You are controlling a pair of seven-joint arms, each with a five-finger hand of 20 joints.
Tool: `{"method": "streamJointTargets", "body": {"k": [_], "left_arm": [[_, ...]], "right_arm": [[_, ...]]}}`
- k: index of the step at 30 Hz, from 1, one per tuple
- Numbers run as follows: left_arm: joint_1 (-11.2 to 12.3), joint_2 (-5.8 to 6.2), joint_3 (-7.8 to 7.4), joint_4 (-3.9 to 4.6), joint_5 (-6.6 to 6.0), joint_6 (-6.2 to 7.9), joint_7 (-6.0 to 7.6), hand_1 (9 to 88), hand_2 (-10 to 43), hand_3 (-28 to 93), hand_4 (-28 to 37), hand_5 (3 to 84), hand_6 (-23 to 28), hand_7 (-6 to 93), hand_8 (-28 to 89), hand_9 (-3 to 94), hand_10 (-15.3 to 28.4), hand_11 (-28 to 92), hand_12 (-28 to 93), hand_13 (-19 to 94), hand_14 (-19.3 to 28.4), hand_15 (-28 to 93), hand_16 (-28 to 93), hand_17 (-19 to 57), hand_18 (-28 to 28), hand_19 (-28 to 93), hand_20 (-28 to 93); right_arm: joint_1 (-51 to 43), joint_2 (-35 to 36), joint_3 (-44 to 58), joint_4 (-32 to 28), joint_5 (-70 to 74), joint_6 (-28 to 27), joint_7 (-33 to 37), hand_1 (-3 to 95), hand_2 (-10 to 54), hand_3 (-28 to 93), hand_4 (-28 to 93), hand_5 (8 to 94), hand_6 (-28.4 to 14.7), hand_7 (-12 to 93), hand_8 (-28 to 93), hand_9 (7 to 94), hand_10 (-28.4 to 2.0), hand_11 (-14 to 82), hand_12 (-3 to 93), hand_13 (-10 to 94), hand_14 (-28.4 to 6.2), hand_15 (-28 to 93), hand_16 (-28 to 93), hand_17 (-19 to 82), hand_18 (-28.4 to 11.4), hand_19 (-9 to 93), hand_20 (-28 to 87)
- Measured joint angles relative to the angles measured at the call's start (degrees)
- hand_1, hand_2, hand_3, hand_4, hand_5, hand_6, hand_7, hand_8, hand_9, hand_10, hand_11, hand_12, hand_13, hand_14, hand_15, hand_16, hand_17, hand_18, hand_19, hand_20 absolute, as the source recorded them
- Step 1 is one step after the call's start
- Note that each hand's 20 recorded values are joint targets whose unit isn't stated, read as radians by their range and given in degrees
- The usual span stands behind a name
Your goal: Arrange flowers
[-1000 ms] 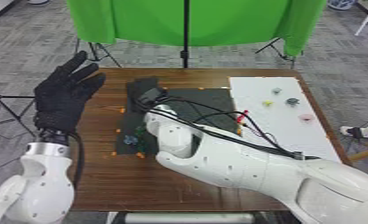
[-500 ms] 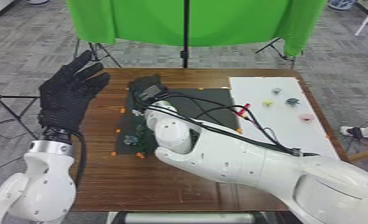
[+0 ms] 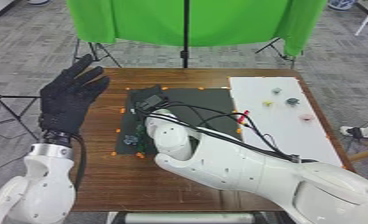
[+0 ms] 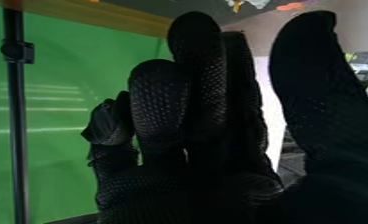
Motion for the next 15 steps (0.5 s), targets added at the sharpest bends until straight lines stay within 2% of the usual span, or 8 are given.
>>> {"method": "streamJointTargets", "body": {"k": [1,5,6,8,10,12,15], "left_arm": [[0.1,-0.05,-0.08,0.00,0.01,-0.01,-0.06,24.2,6.4,80,-23.5,40.1,11.4,12.6,-9,36.4,21.4,27,11,28,28.4,55,-10,-7.9,26.2,59,15],[0.0,-0.23,-0.05,0.10,0.13,-0.03,-0.50,24.2,6.4,80,-23.5,40.1,11.4,12.6,-9,36.4,21.4,27,11,28,28.4,55,-10,-7.9,26.2,59,15],[-0.3,-0.36,0.06,0.21,0.21,-0.04,-0.78,24.2,6.4,80,-23.5,40.0,11.4,12.6,-9,36.4,21.4,27,11,28,28.4,55,-10,-7.9,26.1,59,15],[-1.2,-0.73,0.35,0.52,0.32,-0.04,-1.37,24.2,6.4,80,-23.4,40.0,11.4,12.6,-9,36.4,21.4,27,11,28,28.4,55,-10,-7.9,26.1,59,15],[-2.2,-1.04,0.56,0.75,0.40,-0.03,-1.76,24.2,6.5,80,-23.4,40.0,11.4,12.7,-9,36.4,21.5,27,11,28,28.4,55,-10,-7.9,26.1,59,15],[-2.6,-1.12,0.58,0.76,0.41,0.00,-1.82,24.2,6.5,80,-23.4,40.1,11.4,12.6,-9,36.5,21.5,27,11,28,28.4,55,-10,-7.9,26.1,59,15],[-2.6,-1.05,0.57,0.71,0.39,0.06,-1.58,24.3,6.5,80,-23.4,40.1,11.4,12.6,-9,36.6,21.5,27,11,29,28.4,55,-10,-7.9,26.1,59,15]], "right_arm": [[-0.4,0.0,0.9,-0.2,0.0,-0.2,-0.3,34.0,-9.5,73,-28,48.4,2.4,15,-13,69.2,-12.0,51.1,19.0,60,-10.8,85,16,21,-23.2,90,56],[-2.6,-0.4,5.7,-0.6,-1.3,-4.2,-2.0,29.4,-9.5,75,-28,43.4,2.0,14,-12,64.1,-14.4,55.1,19.3,57,-12.3,87,15,19,-23.4,90,58],[-3.5,-0.7,7.6,-0.6,-2.4,-6.3,-3.1,25.4,-7.9,76,-28,41.1,2.6,14,-12,61.4,-15.9,57.7,19.8,55,-13.6,89,15,17,-23.5,88,60],[-5.7,-1.7,12.6,-0.6,-6.0,-11.6,-6.8,15.2,1.6,77,-28,37.4,3.1,12,-11,55.7,-19.2,62.5,21.3,49,-16.9,92,16,13,-24.0,86,64],[-8.2,-3.2,18.0,-0.6,-10.2,-17.3,-11.5,10.2,6.2,76,-28,34.8,3.7,11,-10,50.3,-22.1,66.0,22.2,45,-19.4,93,19,10,-24.2,84,66],[-9.8,-4.4,21.2,-0.6,-12.9,-21.5,-14.7,5.9,9.3,75,-28,32.4,4.5,10,-9,45.4,-24.5,69.1,23.2,42,-21.7,93,24,9,-24.4,83,67],[-10.1,-4.9,20.8,-0.8,-12.5,-23.8,-14.8,3.5,11.3,74,-28,29.4,5.1,9,-9,42.8,-25.9,71.4,23.6,41,-23.4,93,28,8,-24.7,82,68]]}}
